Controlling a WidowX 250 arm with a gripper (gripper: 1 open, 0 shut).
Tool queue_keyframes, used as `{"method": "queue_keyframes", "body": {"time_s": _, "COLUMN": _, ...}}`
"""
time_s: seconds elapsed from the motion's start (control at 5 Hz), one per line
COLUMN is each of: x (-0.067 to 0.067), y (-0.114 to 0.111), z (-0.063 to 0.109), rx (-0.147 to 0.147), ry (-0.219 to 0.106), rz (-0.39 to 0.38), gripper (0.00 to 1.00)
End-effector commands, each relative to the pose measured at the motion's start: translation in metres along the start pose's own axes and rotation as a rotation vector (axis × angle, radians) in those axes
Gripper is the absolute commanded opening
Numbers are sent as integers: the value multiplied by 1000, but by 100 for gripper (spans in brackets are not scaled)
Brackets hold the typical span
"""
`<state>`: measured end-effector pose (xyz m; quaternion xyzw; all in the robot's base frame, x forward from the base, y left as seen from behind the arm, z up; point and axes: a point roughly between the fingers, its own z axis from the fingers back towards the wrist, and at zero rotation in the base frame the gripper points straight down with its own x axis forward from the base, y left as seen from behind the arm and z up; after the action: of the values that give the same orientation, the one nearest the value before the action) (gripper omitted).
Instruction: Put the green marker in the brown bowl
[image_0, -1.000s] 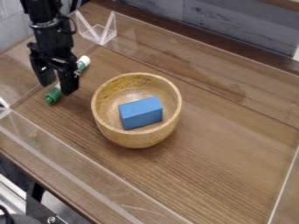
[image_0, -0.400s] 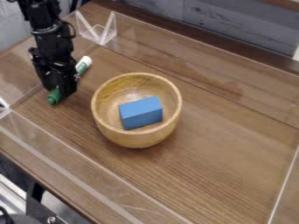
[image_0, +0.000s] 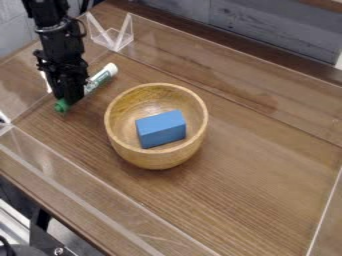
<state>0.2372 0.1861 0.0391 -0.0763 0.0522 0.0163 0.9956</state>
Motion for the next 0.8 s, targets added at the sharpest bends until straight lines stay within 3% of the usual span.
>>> {"method": "queue_keyframes", "body": {"time_s": 0.0, "x": 6, "y": 6, "z": 25, "rx": 29, "ry": -62, "rz": 12, "gripper": 100}}
{"method": "queue_keyframes", "body": {"time_s": 0.6, "x": 9, "y": -2, "z": 20, "rx": -4, "ry": -65, "rz": 2, "gripper": 100}}
